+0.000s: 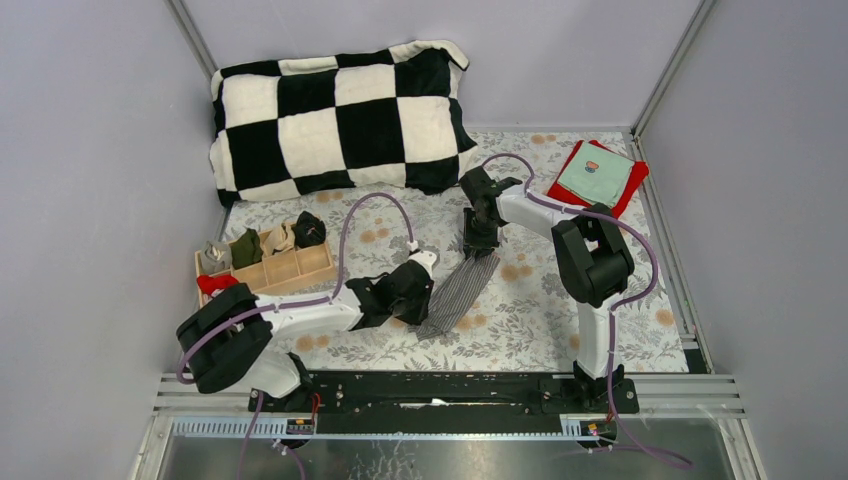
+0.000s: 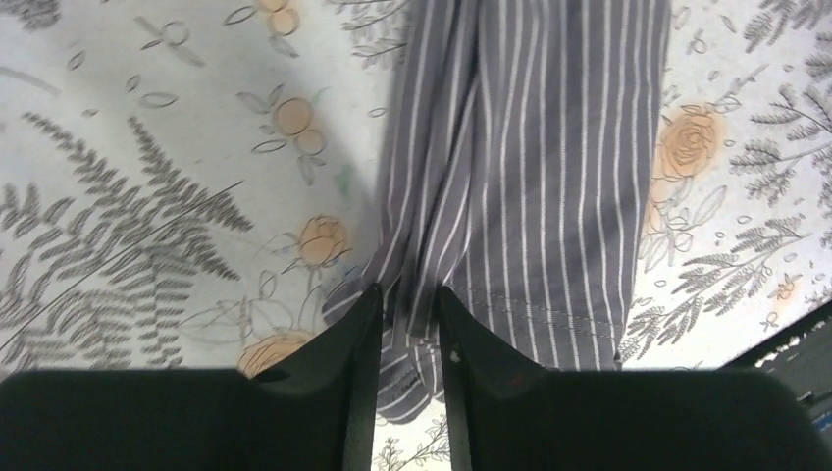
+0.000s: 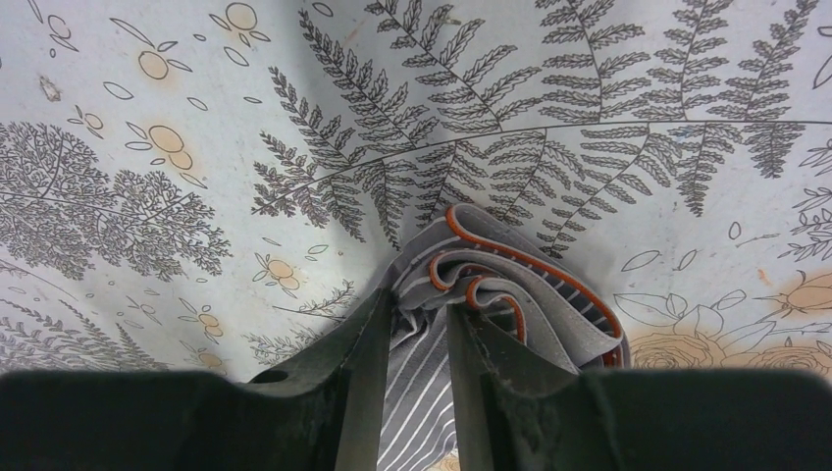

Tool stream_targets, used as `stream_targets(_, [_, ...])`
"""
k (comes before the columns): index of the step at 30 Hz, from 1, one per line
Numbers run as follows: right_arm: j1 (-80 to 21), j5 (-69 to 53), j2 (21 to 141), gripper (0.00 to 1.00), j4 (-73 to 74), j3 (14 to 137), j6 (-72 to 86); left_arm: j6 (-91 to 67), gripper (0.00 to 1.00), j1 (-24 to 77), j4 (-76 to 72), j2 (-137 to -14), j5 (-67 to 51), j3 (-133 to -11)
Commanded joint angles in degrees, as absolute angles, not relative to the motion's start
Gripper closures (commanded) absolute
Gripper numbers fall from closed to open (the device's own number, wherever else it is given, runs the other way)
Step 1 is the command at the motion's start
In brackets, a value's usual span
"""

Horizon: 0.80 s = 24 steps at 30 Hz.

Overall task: Roll the underwear
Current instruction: Fold the underwear at the center of the board.

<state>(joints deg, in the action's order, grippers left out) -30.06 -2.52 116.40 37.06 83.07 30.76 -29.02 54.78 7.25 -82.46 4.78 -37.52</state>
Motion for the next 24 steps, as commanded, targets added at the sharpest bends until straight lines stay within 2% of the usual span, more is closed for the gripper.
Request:
stream_targets(1, [-29.83, 0.75, 118.12, 0.64, 36.91, 81.30, 29.19, -30.73, 0.64, 54.54, 13.31, -78.48, 12.42, -38.76])
stream_targets(7, [-29.81, 0.44, 118.26, 0.62, 36.83, 81.29, 29.05, -31.22, 0.52, 54.49, 19.63, -71.16, 19.50, -43.83])
stream_targets(11, [-29.85, 0.20, 118.21, 0.62, 36.81, 81.47, 29.01, -29.06, 0.50, 54.52, 17.39, -69.40, 14.07, -46.25])
stream_targets(18, [-29.80, 0.09, 117.95, 0.61, 36.70, 81.80, 29.27, -28.12, 0.88, 56.48, 0.54, -74.34, -1.93, -41.16])
stream_targets(21, [-29.87, 0.09, 117.58, 0.60, 36.65, 81.74, 29.57, -28.38, 0.97, 57.27, -3.34, -77.67, -3.10, -39.72])
stream_targets(24, [-29.88, 0.09, 116.37, 0.58, 36.64, 81.78, 29.83, -28.62, 1.00, 57.39, -4.95, -80.30, -2.31, -37.94])
